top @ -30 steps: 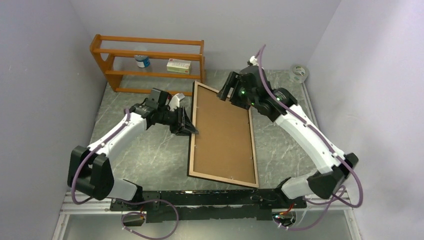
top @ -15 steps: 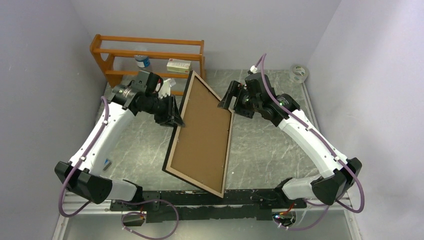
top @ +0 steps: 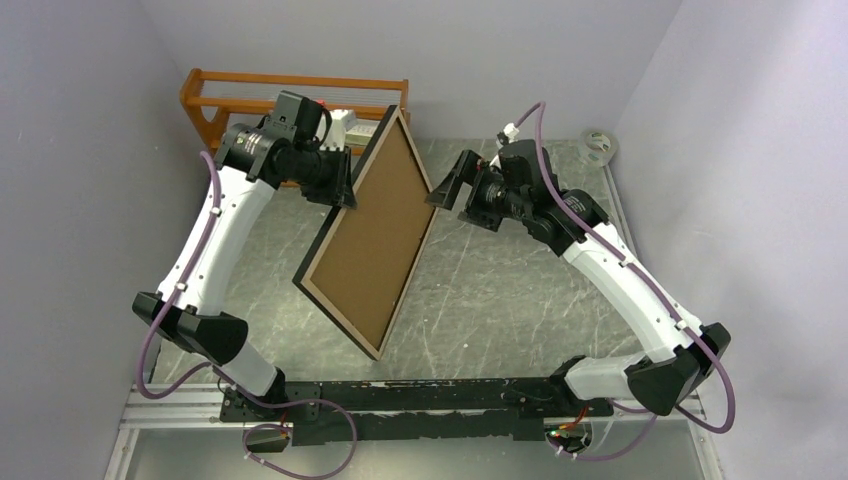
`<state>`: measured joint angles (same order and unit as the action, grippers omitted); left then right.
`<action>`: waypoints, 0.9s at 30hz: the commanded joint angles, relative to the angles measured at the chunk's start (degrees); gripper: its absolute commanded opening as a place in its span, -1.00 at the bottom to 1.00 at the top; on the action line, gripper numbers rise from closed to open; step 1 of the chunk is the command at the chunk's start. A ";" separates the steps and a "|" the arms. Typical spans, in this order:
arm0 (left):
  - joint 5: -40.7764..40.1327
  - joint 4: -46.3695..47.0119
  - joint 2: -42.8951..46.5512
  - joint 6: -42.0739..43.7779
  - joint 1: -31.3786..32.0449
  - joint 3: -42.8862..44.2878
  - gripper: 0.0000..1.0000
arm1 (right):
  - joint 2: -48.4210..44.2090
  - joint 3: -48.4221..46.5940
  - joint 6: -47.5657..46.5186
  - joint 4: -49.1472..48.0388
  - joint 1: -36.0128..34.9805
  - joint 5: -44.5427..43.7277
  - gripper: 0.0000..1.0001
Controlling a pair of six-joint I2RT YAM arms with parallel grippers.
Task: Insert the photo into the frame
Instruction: Turn over the photo frame at the center of the board.
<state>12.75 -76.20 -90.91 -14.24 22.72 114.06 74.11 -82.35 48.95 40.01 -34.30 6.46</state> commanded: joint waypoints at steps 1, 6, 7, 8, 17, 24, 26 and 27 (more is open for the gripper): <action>-6.13 5.17 1.45 7.71 1.20 2.85 -0.95 | 0.09 -3.20 5.84 -6.25 -0.02 3.90 0.86; -8.86 6.67 0.55 10.70 4.22 5.05 -0.95 | 3.13 -5.35 9.45 -8.80 -0.04 7.03 0.89; -9.07 6.24 -0.08 11.40 4.44 6.21 -0.95 | 3.82 -5.75 9.99 -9.39 -0.05 7.72 0.89; -9.38 5.45 -0.77 12.18 4.68 7.55 -0.95 | 4.49 -6.06 10.61 -9.76 0.02 8.35 0.89; -12.28 3.04 -5.37 17.34 7.83 13.76 -0.95 | 9.72 -11.06 14.09 -8.45 -0.05 7.12 0.90; -16.60 5.00 -3.70 16.41 12.07 9.15 -0.95 | 11.09 -10.61 19.14 -11.26 0.02 3.64 0.88; -16.75 5.69 -2.81 15.70 13.07 7.56 -0.91 | 12.39 -11.79 20.15 -11.15 0.03 3.41 0.88; -16.83 6.10 -2.41 15.20 13.47 7.02 -0.86 | 13.19 -12.60 20.52 -10.80 0.00 3.38 0.87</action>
<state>-1.48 -75.18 -96.33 0.62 34.81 122.80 85.32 -91.09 65.91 31.86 -34.30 11.68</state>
